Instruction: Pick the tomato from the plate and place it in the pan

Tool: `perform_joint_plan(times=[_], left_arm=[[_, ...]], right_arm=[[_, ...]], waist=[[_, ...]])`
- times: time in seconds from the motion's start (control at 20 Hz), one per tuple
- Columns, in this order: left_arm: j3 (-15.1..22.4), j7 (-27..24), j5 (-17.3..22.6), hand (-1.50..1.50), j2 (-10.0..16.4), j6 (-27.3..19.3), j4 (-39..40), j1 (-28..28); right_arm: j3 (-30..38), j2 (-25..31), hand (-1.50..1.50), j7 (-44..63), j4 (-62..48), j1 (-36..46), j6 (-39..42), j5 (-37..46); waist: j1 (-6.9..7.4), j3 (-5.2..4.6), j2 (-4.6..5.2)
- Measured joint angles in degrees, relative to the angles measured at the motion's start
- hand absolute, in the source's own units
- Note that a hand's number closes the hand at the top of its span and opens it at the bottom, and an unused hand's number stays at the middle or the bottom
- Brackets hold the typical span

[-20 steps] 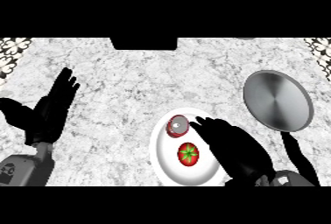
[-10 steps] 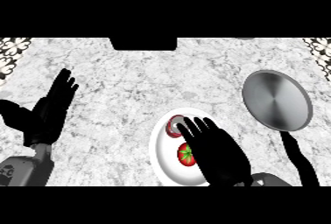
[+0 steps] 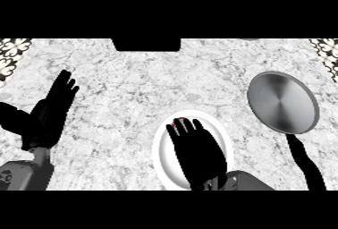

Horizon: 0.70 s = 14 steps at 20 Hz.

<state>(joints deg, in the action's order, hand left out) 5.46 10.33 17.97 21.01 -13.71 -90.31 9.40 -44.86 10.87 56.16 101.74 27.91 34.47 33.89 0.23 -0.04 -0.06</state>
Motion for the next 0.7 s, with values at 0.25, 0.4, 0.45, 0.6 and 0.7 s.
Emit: perform_joint_plan(times=[0.25, 0.4, 0.45, 0.6, 0.7], left_arm=[[-0.5, -0.2, -1.1, 0.00, -0.7, 0.2, 0.2, 0.0], [-1.1, 2.2, -1.6, 0.00, -0.7, 0.2, -1.6, 0.2], [-0.9, 1.8, -2.3, 0.00, -1.4, 0.1, -0.8, 0.5], [-1.6, 0.5, -2.8, 0.00, -2.6, 1.1, 0.9, 0.6], [-2.2, 0.9, -2.6, 0.00, -2.3, 2.0, 0.0, 0.0]], right_arm=[[1.4, -2.1, -1.50, -0.9, -5.2, 0.0, 0.6, 3.6], [2.4, -2.8, -1.50, -2.6, -6.6, -1.0, 1.0, 6.0], [3.4, -2.6, -1.50, -3.4, -6.7, -1.0, 1.6, 6.3], [3.9, -3.2, -1.50, -4.9, -8.1, -2.2, 2.2, 8.4], [3.9, -4.4, -1.50, -5.5, -10.4, -2.4, 1.9, 10.1]], waist=[[-0.05, 0.01, 0.04], [-0.06, 0.02, 0.00], [-0.11, 0.04, 0.01], [-0.16, 0.02, -0.04], [-0.06, 0.01, -0.15]])
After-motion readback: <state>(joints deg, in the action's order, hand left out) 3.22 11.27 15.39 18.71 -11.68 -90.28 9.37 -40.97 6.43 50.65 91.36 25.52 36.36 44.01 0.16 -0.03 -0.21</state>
